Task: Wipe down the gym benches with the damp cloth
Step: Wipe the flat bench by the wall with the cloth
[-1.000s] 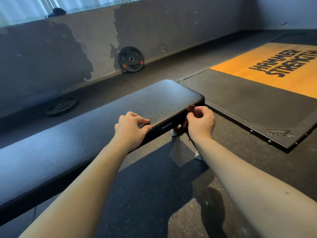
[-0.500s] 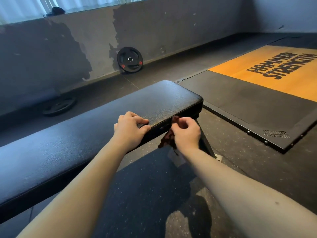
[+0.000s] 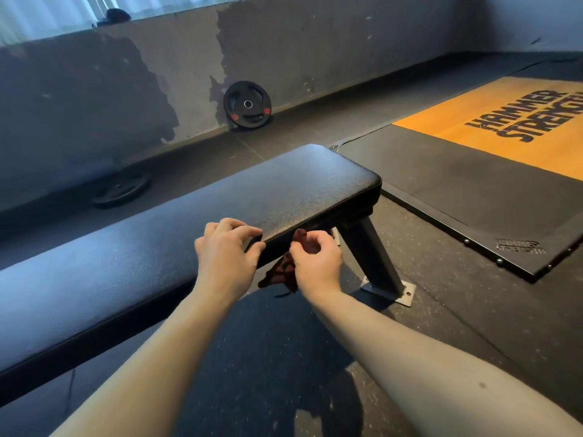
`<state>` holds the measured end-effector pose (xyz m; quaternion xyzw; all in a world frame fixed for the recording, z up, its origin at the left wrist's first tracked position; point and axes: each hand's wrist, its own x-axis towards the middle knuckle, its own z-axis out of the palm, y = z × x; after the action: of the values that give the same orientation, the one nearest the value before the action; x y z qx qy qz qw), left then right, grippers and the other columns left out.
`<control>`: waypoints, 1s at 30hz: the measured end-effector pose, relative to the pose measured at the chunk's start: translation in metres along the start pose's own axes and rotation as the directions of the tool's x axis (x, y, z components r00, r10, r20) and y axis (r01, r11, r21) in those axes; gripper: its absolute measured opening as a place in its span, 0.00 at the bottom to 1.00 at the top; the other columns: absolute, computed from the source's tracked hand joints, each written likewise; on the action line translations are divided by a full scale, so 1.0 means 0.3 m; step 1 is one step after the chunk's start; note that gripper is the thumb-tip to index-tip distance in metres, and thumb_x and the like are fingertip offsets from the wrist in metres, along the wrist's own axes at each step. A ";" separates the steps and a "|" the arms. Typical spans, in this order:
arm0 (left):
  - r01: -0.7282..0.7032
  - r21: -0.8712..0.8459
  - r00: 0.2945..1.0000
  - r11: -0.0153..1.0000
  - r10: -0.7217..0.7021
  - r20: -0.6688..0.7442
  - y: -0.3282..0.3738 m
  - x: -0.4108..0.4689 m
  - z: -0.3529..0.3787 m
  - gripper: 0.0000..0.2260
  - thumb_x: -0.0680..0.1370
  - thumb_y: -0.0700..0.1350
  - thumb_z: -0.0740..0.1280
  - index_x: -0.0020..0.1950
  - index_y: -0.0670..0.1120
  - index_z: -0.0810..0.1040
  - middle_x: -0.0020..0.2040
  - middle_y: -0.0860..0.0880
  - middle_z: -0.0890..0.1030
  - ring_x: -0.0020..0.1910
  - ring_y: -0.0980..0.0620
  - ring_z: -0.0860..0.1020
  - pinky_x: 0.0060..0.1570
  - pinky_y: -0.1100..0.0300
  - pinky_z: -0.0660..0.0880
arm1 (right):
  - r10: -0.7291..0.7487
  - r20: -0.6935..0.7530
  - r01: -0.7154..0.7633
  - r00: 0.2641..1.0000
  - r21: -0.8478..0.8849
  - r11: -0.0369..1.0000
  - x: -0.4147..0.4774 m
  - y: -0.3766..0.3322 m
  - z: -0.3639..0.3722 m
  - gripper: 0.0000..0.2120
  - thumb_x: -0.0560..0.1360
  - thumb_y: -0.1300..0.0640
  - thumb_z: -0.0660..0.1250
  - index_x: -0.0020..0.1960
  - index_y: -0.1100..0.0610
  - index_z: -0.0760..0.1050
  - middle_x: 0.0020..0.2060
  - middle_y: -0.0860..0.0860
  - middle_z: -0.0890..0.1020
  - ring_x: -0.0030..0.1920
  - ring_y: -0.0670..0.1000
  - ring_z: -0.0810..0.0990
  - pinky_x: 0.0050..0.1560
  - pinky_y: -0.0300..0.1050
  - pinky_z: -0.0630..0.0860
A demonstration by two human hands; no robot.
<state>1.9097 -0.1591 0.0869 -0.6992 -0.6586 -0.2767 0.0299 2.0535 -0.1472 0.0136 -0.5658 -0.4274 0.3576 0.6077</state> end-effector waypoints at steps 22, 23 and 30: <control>-0.052 -0.018 0.998 0.998 0.051 -0.019 -0.084 -0.055 -0.017 0.09 0.78 0.48 0.73 0.58 0.55 0.86 0.58 0.57 0.80 0.61 0.51 0.71 0.57 0.53 0.59 | 0.168 -0.141 -0.146 0.976 0.153 0.977 0.113 -0.070 -0.083 0.05 0.76 0.59 0.75 0.50 0.55 0.82 0.43 0.47 0.84 0.42 0.44 0.81 0.33 0.27 0.73; -0.056 -0.014 0.998 0.998 0.056 -0.011 -0.087 -0.056 -0.019 0.10 0.78 0.47 0.73 0.59 0.55 0.86 0.58 0.57 0.80 0.61 0.51 0.71 0.57 0.54 0.58 | 0.189 -0.212 -0.149 0.959 0.194 0.970 0.152 -0.076 -0.105 0.06 0.76 0.58 0.75 0.52 0.55 0.82 0.44 0.47 0.84 0.43 0.45 0.82 0.32 0.27 0.72; -0.048 -0.034 0.999 0.998 0.048 0.006 -0.080 -0.051 -0.018 0.11 0.78 0.44 0.73 0.58 0.54 0.86 0.57 0.57 0.79 0.61 0.51 0.70 0.56 0.57 0.56 | 0.304 -0.347 -0.187 0.887 0.331 0.925 0.192 -0.096 -0.109 0.05 0.77 0.56 0.74 0.47 0.50 0.78 0.43 0.47 0.83 0.45 0.49 0.84 0.38 0.39 0.79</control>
<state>1.8858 -0.1721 0.0771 -0.7161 -0.6369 -0.2849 0.0224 2.1042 -0.1098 0.0491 -0.5810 -0.1644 0.3703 0.7059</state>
